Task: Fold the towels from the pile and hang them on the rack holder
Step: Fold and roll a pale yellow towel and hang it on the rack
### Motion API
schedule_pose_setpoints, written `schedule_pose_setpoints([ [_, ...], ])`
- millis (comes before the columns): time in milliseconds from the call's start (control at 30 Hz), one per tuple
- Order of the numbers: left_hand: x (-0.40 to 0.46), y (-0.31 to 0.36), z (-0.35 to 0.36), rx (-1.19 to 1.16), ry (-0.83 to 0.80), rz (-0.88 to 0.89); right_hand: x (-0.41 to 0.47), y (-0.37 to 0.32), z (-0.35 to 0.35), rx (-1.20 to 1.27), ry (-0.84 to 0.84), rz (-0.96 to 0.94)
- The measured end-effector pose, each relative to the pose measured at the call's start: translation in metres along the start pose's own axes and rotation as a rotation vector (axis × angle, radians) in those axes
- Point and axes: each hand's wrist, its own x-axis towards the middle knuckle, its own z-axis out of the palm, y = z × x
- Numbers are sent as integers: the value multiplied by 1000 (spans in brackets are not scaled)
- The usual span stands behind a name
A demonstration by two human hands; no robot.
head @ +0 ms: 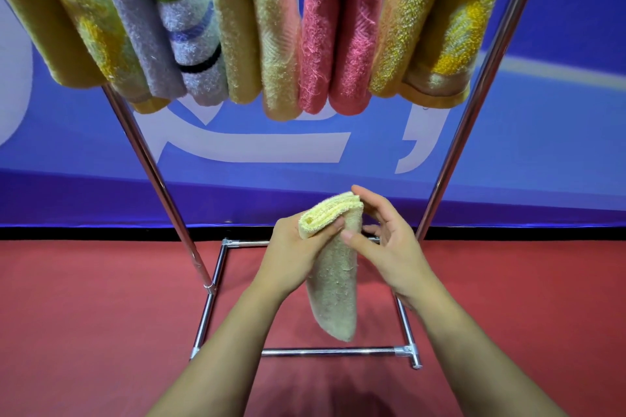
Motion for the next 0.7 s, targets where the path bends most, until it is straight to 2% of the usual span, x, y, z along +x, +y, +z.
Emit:
schedule_pose_setpoints([
  [67, -1, 4, -1, -1, -55, -14, -1, 4, 0, -89, -64, 32],
  [233, -1, 14, -1, 69, -151, 10, -4, 8, 7, -14, -56, 152],
  [533, 5, 33, -7, 39, -71, 17, -22, 62, 33, 2, 6, 384],
  [700, 12, 40, -9, 31, 55, 39, -38, 93, 41, 6, -81, 503],
])
